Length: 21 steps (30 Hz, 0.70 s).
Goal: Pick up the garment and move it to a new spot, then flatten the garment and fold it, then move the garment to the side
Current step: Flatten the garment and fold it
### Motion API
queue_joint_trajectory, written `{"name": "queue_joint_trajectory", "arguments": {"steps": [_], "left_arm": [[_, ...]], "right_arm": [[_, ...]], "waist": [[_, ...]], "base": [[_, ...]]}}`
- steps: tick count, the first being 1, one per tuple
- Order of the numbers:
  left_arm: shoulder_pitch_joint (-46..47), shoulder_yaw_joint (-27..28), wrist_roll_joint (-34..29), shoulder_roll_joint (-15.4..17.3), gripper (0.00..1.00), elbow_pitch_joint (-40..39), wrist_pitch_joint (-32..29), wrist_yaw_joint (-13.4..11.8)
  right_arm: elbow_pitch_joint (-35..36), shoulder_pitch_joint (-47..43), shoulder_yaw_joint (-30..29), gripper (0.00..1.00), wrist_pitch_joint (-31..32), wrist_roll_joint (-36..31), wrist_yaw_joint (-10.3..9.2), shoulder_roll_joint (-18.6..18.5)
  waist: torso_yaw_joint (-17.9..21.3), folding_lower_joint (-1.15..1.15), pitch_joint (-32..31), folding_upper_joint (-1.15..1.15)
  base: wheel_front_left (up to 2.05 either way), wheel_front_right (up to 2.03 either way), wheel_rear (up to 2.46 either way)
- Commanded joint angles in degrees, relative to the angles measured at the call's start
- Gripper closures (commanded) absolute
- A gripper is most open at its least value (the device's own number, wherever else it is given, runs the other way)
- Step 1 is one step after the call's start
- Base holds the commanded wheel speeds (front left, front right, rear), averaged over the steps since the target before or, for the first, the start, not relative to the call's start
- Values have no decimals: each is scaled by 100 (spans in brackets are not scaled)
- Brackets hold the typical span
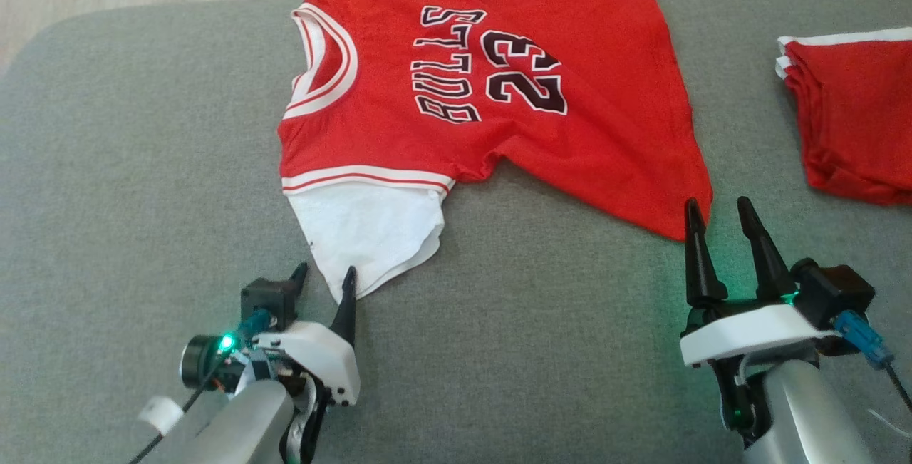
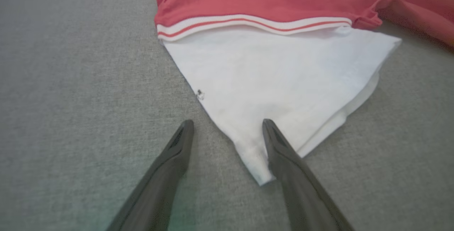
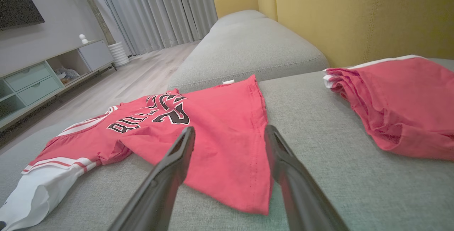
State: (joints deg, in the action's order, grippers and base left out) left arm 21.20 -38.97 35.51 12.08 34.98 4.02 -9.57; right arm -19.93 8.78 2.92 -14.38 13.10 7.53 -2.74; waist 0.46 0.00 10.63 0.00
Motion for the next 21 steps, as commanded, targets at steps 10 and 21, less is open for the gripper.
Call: {"name": "queue_joint_trajectory", "arguments": {"steps": [10, 21], "left_arm": [[221, -35, 127, 97, 100, -14, -468, 151], [247, 439, 161, 216, 100, -603, 754, 69]], "right_arm": [[140, 201, 115, 0, -62, 46, -4, -14], [-121, 41, 97, 0, -62, 151, -4, -14]], "waist": [[144, 0, 67, 0], [199, 0, -227, 0]], "base": [[0, 0, 0], [0, 0, 0]]}}
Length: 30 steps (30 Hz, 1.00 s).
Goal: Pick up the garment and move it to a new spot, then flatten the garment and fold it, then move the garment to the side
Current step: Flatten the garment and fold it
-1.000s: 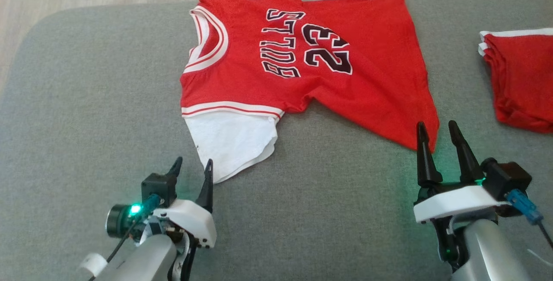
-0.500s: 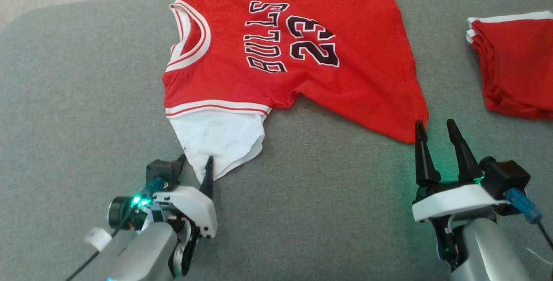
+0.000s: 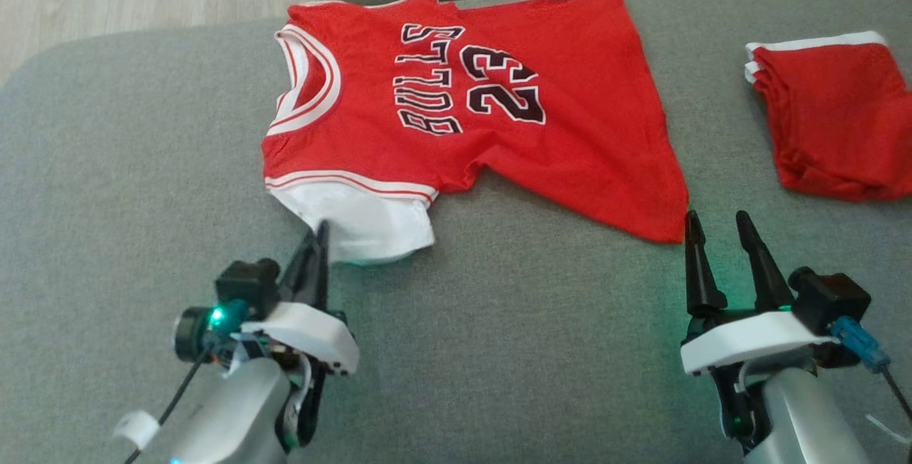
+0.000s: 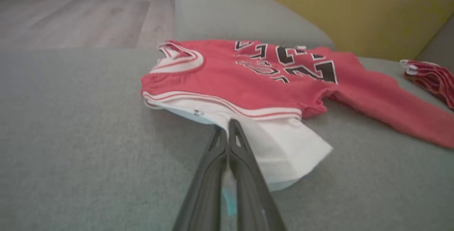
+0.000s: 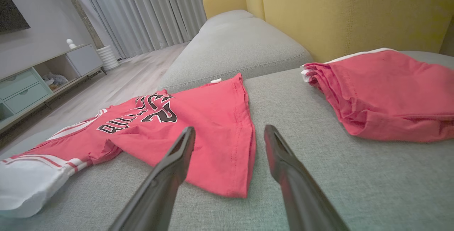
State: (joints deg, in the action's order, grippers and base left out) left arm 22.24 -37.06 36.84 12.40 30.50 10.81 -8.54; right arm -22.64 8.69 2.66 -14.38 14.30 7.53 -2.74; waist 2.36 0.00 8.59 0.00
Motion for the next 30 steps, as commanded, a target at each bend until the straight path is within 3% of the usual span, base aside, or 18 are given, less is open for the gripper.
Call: {"name": "queue_joint_trajectory", "arguments": {"steps": [1, 12, 30], "left_arm": [[144, 307, 6, 213, 100, -216, 168, -63], [-48, 976, -579, 225, 100, -1247, 417, -95], [-258, 1461, -1223, -186, 100, -1447, 419, 371]], "right_arm": [[129, 41, 133, 0, -62, 32, -4, -14], [-434, 153, 68, 0, 191, -31, -4, -14], [-2246, 1121, 136, 0, 154, 561, -4, -14]], "waist": [[13, 0, -47, 0], [-99, 0, -52, 0], [-391, 0, 150, 0]], "base": [[0, 0, 0], [0, 0, 0], [0, 0, 0]]}}
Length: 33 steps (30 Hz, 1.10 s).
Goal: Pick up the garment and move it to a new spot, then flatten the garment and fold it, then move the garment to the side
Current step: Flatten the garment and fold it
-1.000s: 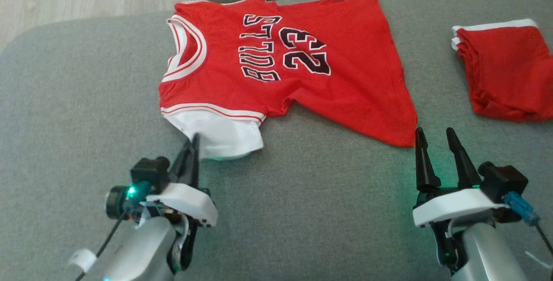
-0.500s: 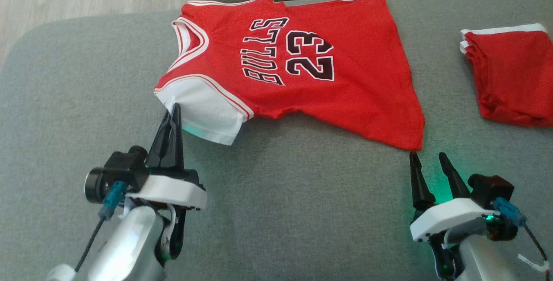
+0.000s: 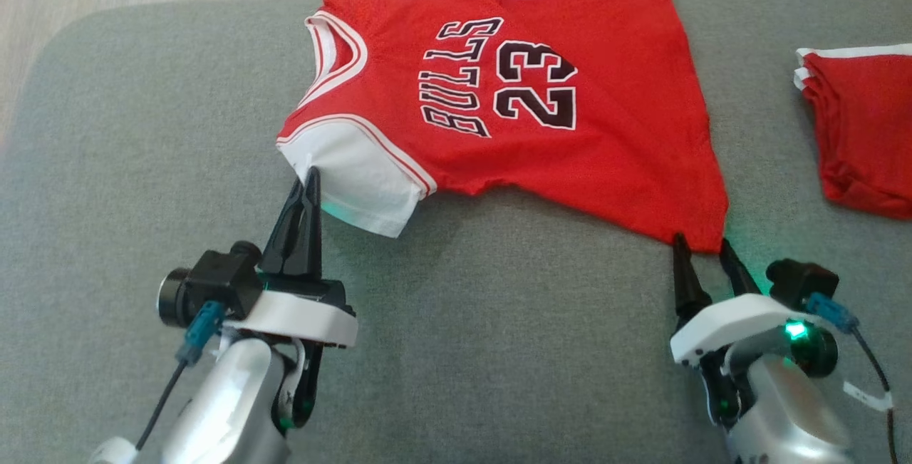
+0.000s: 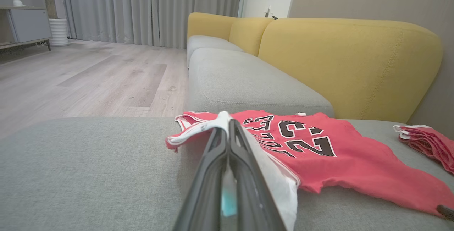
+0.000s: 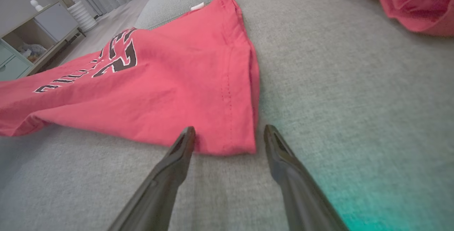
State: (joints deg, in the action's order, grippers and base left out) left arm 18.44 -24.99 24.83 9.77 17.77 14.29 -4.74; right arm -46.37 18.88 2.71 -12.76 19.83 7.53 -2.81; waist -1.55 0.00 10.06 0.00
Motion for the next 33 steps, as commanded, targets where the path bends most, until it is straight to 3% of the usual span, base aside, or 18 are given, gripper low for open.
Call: {"name": "queue_joint_trajectory", "arguments": {"steps": [1, 5, 6, 8, 16, 26, 33], "left_arm": [[115, 269, -51, 58, 100, -164, 70, 16], [98, 332, -152, 0, 100, -113, 71, 103], [97, 351, -173, -10, 100, -97, 71, 121], [95, 396, -208, -27, 100, -58, 71, 145], [50, 775, 91, -171, 100, 122, 71, 301], [509, 1409, 867, -260, 100, -165, 3, 586], [1144, 1607, 1138, -230, 100, -991, -303, 521]], "right_arm": [[-6, 148, 126, 0, -25, -1, -4, -7], [-432, 321, 172, 0, -95, 9, -4, -7], [-515, 360, 189, 45, -113, 17, -4, -7], [-643, 425, 249, 100, -144, 40, -4, -7], [-245, 508, 440, 100, -219, 201, -4, -7], [1589, 508, 301, 100, -223, 94, -4, -7], [3000, 671, 242, 100, 173, -447, -4, -70]], "waist": [[-12, 0, 8, 0], [-43, 0, 31, 0], [-45, 0, 32, 0], [-39, 0, 26, 0], [88, 0, -150, 0], [231, 0, -499, 0], [235, 0, -774, 0]], "base": [[0, 0, 0], [0, 0, 0], [0, 0, 0], [0, 0, 0], [0, 0, 0], [0, 0, 0], [0, 0, 0]]}}
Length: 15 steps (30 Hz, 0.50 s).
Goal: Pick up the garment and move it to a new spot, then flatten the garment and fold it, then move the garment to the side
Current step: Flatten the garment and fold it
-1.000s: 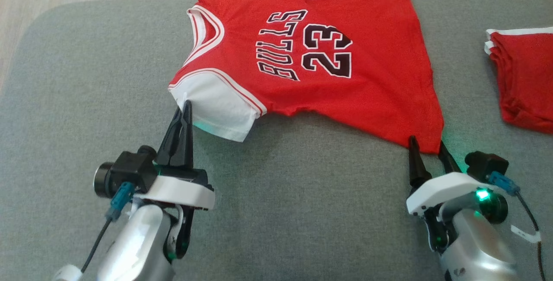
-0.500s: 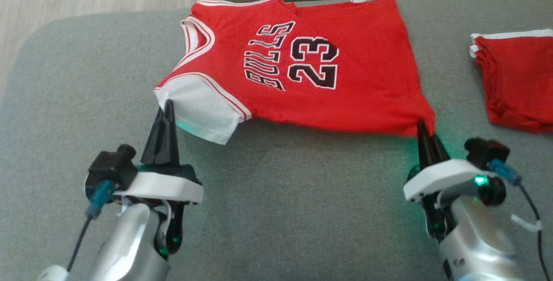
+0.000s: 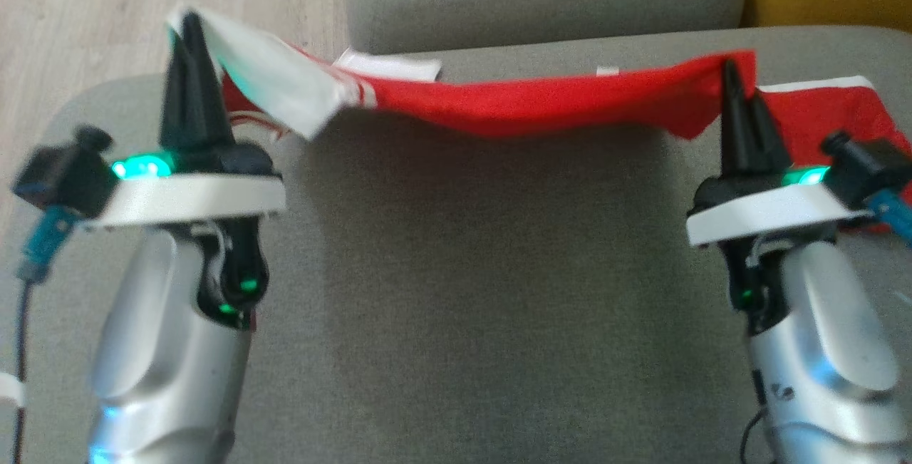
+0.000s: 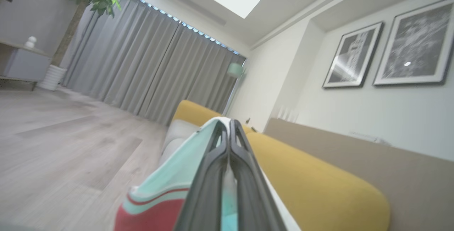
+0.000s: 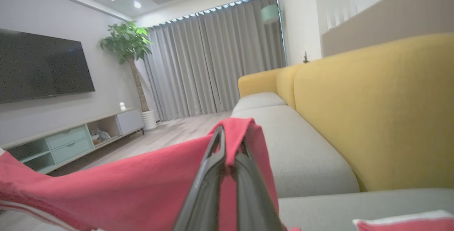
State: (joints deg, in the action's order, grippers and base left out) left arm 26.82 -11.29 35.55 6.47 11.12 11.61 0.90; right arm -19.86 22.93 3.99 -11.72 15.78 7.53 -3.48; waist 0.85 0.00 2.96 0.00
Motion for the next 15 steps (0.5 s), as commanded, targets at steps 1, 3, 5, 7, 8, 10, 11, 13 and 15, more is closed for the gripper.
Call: {"name": "queue_joint_trajectory", "arguments": {"steps": [1, 3, 5, 7, 8, 10, 11, 13, 15], "left_arm": [[365, 261, 147, 83, 100, -516, -117, -57], [450, 280, 184, 125, 100, -932, -290, -124], [497, 312, 200, 204, 100, -1597, -552, -272], [497, 349, 209, 262, 100, -2042, -731, -391], [497, 349, 209, 262, 100, -2042, -731, -391], [515, 413, 278, 293, 100, -2431, -926, -517], [547, 444, 319, 304, 100, -2594, -1032, -581], [710, 440, 338, 390, 100, -2810, -1264, -634], [982, 449, 225, 555, 100, -2791, -1464, -687]], "right_arm": [[587, 254, 100, 100, 184, -60, -4, -39], [1084, 202, 47, 100, 426, -74, -4, -135], [1844, 73, -92, 100, 789, -50, -4, -260], [2324, -33, -184, 100, 1032, -29, -4, -308], [2324, -33, -184, 100, 1032, -29, -4, -308], [2760, -138, -279, 100, 1282, -1, -4, -304], [2955, -179, -342, 100, 1404, 6, -4, -296], [3303, -193, -459, 100, 1623, 7, -4, -275], [3502, -111, -488, 100, 1839, -61, -4, -315]], "waist": [[-9, 0, -93, 0], [-17, 0, -126, 0], [-24, 0, -144, 0], [-24, 0, -119, 0], [-24, 0, -119, 0], [-23, 0, -54, 0], [-31, 0, 6, 0], [-61, 0, 191, 0], [-80, 0, 428, 0]], "base": [[0, 0, 0], [0, 0, 0], [0, 0, 0], [0, 0, 0], [0, 0, 0], [0, 0, 0], [0, 0, 0], [0, 0, 0], [0, 0, 0]]}}
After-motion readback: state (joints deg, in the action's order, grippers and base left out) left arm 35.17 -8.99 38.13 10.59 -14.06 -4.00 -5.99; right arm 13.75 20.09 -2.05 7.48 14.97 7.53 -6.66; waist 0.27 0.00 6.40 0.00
